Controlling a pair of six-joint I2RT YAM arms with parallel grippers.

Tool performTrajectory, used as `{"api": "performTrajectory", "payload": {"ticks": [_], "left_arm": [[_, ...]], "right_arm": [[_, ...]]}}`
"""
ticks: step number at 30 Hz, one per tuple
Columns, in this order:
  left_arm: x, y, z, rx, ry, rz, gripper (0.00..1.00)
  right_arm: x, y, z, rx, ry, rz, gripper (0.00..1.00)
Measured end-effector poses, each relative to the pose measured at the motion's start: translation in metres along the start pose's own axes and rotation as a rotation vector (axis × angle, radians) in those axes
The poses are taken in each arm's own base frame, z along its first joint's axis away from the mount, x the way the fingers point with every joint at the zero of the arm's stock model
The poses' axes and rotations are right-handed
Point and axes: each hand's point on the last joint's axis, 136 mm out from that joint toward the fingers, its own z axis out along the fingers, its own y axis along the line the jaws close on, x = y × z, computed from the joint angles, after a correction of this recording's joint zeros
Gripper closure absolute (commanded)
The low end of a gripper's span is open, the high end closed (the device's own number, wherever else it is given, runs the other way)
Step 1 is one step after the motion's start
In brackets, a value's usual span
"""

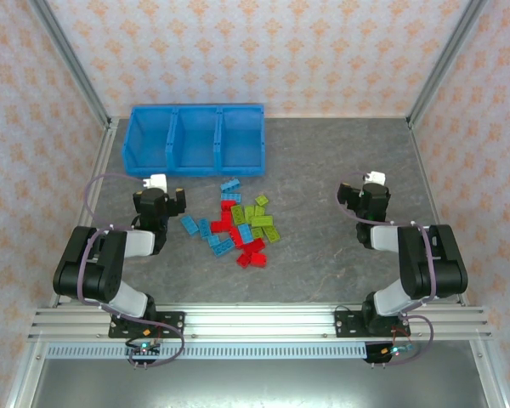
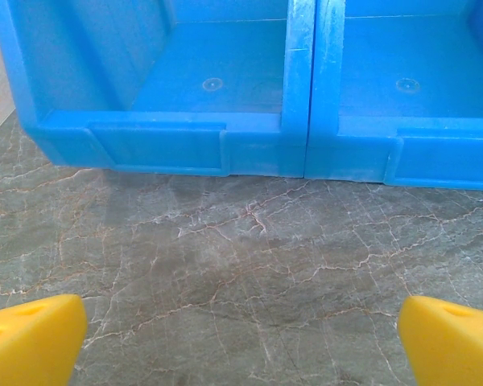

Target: Sort the legos into containers by color

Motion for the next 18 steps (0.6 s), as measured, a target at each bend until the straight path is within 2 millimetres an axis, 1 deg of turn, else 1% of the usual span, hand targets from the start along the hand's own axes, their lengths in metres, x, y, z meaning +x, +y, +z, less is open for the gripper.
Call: {"api": "performTrajectory", "payload": {"ticks": [7, 9, 11, 13, 14, 15, 16, 17, 18], "left_arm": [[0.0, 0.0, 0.0, 0.0, 0.0, 0.0, 0.0], [0.0, 0.0, 0.0, 0.0, 0.0, 0.0, 0.0], [-0.001, 0.001, -0.001, -0.004, 0.002, 0.001, 0.0], [-0.006, 0.004, -0.007, -0.027, 0.01, 0.008, 0.01], [-0.013, 0.005, -0.012, -0.043, 0.005, 0.01, 0.01], [-0.025, 0.004, -0.019, -0.058, -0.005, 0.01, 0.01], [-0.039, 0.003, -0.027, -0.065, -0.022, -0.001, 0.01], [-0.057, 0.001, -0.037, -0.068, -0.048, -0.02, 0.02], [-0.074, -0.001, -0.047, -0.063, -0.067, -0.047, 0.03]], "right_arm": [[-0.002, -0.001, -0.002, 0.008, -0.004, 0.002, 0.01], [-0.008, -0.005, -0.009, 0.029, -0.005, 0.013, 0.01], [-0.019, -0.009, -0.023, 0.055, 0.008, 0.057, 0.0], [-0.049, -0.009, -0.045, 0.063, -0.009, 0.157, 0.04], [-0.067, -0.006, -0.056, 0.053, -0.025, 0.215, 0.05], [-0.085, 0.0, -0.07, 0.031, -0.04, 0.278, 0.06], [-0.099, 0.007, -0.081, -0.004, -0.052, 0.322, 0.06], [-0.111, 0.018, -0.095, -0.05, -0.056, 0.366, 0.06], [-0.117, 0.03, -0.107, -0.101, -0.043, 0.397, 0.06]]}}
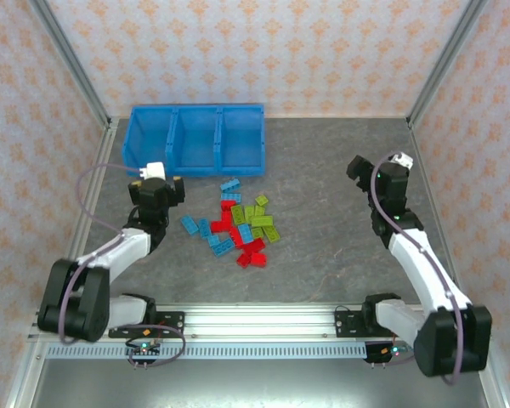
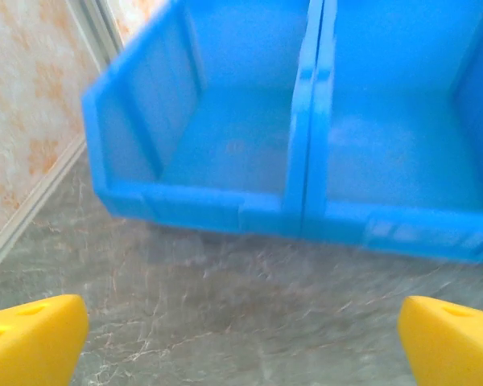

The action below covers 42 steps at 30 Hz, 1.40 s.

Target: Sort the legos into containers by color

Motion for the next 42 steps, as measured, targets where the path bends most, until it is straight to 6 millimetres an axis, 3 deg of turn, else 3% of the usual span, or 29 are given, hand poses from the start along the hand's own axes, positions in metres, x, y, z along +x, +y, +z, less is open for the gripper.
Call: {"api": "performTrajectory", "payload": {"ticks": [1, 4, 7, 10, 15, 18, 21, 25, 32, 37, 42], "left_arm": [[-0.015, -0.002, -0.009, 0.008, -0.011, -0.03, 0.03], [-0.062, -0.013, -0.041, 0.07, -0.027, -0.149, 0.07], [-0.08, -0.04, -0.069, 0.19, 0.026, -0.207, 0.09], [-0.062, -0.081, -0.09, 0.334, 0.153, -0.191, 0.11], [0.011, -0.14, -0.102, 0.461, 0.452, -0.047, 0.15], [0.043, -0.159, -0.096, 0.449, 0.573, 0.034, 0.17], [0.06, -0.171, -0.081, 0.413, 0.642, 0.081, 0.16], [0.061, -0.19, -0.048, 0.342, 0.653, 0.099, 0.05], [0.068, -0.211, 0.017, 0.168, 0.634, 0.051, 0.03], [0.079, -0.216, 0.041, 0.092, 0.632, 0.016, 0.05], [0.091, -0.218, 0.049, 0.058, 0.643, -0.01, 0.12]], "right_arm": [[0.005, 0.012, -0.006, -0.037, 0.032, 0.016, 0.07], [0.048, 0.046, -0.022, -0.129, 0.222, 0.01, 0.07], [0.104, 0.068, -0.03, -0.166, 0.466, -0.044, 0.07], [0.148, 0.091, -0.043, -0.198, 0.658, -0.112, 0.07], [0.192, 0.123, -0.068, -0.257, 0.825, -0.22, 0.07], [0.198, 0.128, -0.072, -0.261, 0.847, -0.238, 0.07], [0.198, 0.126, -0.073, -0.255, 0.852, -0.241, 0.07], [0.198, 0.125, -0.073, -0.244, 0.846, -0.237, 0.07], [0.196, 0.113, -0.077, -0.219, 0.831, -0.229, 0.07], [0.188, 0.111, -0.08, -0.211, 0.802, -0.227, 0.06], [0.185, 0.11, -0.08, -0.208, 0.788, -0.225, 0.06]]}}
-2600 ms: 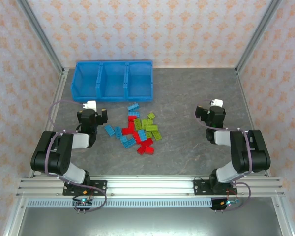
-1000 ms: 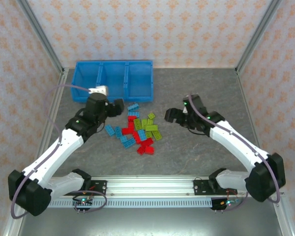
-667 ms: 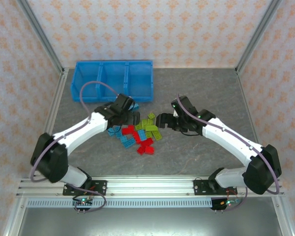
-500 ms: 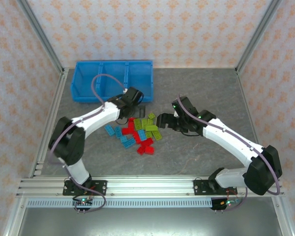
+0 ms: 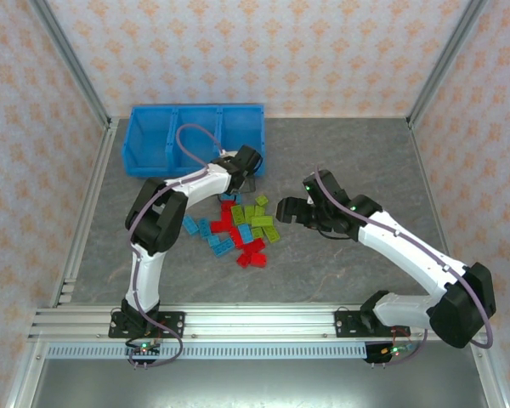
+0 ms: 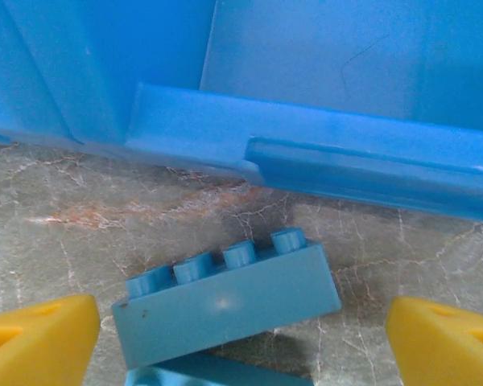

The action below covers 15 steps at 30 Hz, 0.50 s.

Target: Sort the legos into containers by color

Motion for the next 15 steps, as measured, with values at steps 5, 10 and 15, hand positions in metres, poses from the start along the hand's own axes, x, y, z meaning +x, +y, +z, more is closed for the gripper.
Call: {"api": "performTrajectory", "payload": {"ticks": [5, 10, 15], "left_arm": [[0.003, 0.0, 0.007, -0.006, 0.007, -0.014, 0.14], [0.006, 0.004, 0.019, -0.017, 0.023, -0.02, 0.15], [0.002, 0.007, 0.023, -0.012, 0.021, -0.033, 0.22]], "right_arm": [[0.002, -0.002, 0.001, 0.007, 0.006, 0.012, 0.06], [0.005, -0.004, 0.002, 0.012, 0.015, 0.018, 0.06], [0.005, -0.004, 0.002, 0.012, 0.015, 0.024, 0.06]]}}
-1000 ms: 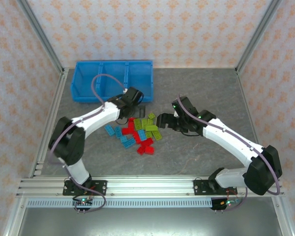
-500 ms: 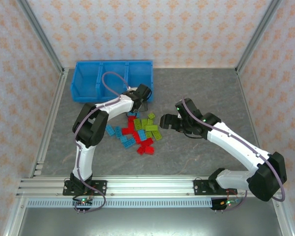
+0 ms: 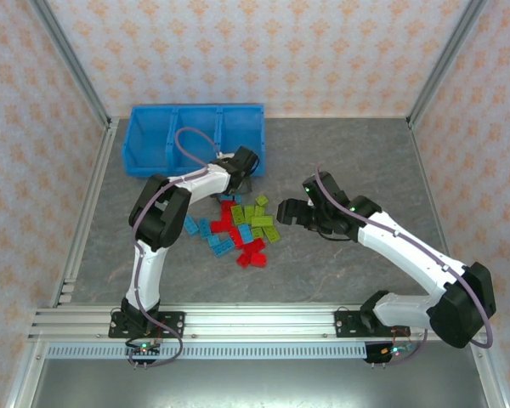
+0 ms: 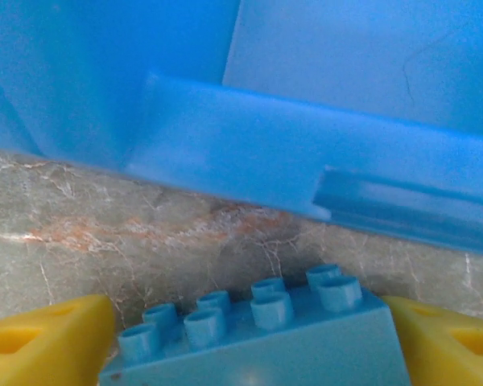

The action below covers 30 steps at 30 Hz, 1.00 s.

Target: Sort the legos into containers by color

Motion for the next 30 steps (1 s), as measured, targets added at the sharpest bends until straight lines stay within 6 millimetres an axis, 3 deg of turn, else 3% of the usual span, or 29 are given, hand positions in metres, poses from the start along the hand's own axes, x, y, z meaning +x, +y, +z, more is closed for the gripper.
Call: {"api": "performTrajectory", "payload": {"ticks": [10, 16, 24, 27, 30], "left_arm": [[0.001, -0.003, -0.004, 0.042, 0.001, 0.022, 0.45], [0.005, 0.012, -0.042, 0.088, -0.012, 0.011, 0.49], [-0.057, 0.04, -0.15, 0.18, -0.256, -0.073, 0.51], [-0.094, 0.076, -0.158, 0.137, -0.319, -0.162, 0.52], [-0.14, 0.13, -0.142, 0.042, -0.348, -0.284, 0.53]], "right_arm": [[0.002, -0.001, 0.001, 0.002, 0.004, 0.018, 0.07], [0.003, 0.0, 0.001, 0.0, 0.005, 0.024, 0.07], [0.002, 0.0, 0.001, 0.001, 0.0, 0.032, 0.07], [0.001, 0.0, 0.001, 0.001, -0.004, 0.033, 0.07], [0.0, 0.001, 0.001, -0.003, -0.008, 0.036, 0.07]]}}
